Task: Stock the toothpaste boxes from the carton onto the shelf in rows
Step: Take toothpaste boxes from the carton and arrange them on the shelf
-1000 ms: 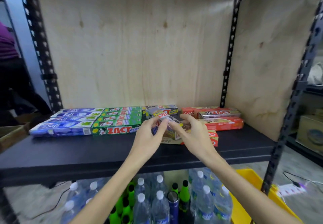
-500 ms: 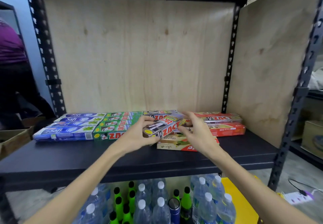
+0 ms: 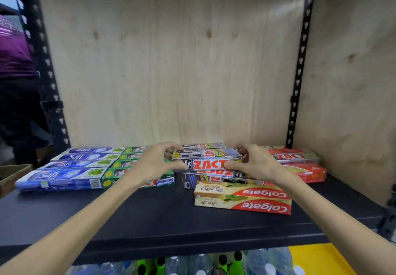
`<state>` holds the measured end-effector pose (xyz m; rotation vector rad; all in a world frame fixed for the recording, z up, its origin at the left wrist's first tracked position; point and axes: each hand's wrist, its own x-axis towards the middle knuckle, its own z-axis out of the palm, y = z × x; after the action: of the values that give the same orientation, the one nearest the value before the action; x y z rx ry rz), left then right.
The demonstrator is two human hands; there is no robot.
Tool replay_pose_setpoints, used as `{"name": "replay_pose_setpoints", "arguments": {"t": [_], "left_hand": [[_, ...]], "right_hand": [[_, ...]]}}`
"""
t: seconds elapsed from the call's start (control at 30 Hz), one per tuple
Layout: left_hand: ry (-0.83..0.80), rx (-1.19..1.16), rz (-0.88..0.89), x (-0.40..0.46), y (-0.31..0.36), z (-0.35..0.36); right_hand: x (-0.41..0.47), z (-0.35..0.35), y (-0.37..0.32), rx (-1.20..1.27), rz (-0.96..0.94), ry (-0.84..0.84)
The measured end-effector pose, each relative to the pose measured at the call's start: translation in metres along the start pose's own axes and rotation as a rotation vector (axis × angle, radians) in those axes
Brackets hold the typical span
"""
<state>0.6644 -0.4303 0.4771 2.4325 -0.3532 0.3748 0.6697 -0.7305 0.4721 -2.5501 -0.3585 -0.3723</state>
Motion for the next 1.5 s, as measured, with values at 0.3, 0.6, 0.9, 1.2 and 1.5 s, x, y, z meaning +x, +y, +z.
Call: {"name": "replay_pose_setpoints", "arguments": {"t": [0.3, 0.6, 0.9, 1.2, 1.5], "left_hand": [[-0.094, 0.005, -0.116, 0.075, -0.026, 0.021], [0.022, 0.213, -0.085, 0.092, -0.047, 0.043], [0.005, 0.235, -0.090, 0.091, -0.037, 0.042], [-0.046, 0.065, 0.184, 0.051, -0.024, 0.020], [-0.130, 0.002, 0.293, 0.012, -0.015, 0.024]], "right_hand": [[0.077, 0.017, 0.026, -0.180, -0.007, -0.012], [0.107, 0.040, 0.043, -0.294, -0.091, 0.001], [0.109, 0.040, 0.042, -0.383, -0.114, -0.007], [0.037, -0.003, 0.023, 0.064, -0.170, -0.018], [-0.017, -0.001, 0.023, 0.169, -0.217, -0.142]]}}
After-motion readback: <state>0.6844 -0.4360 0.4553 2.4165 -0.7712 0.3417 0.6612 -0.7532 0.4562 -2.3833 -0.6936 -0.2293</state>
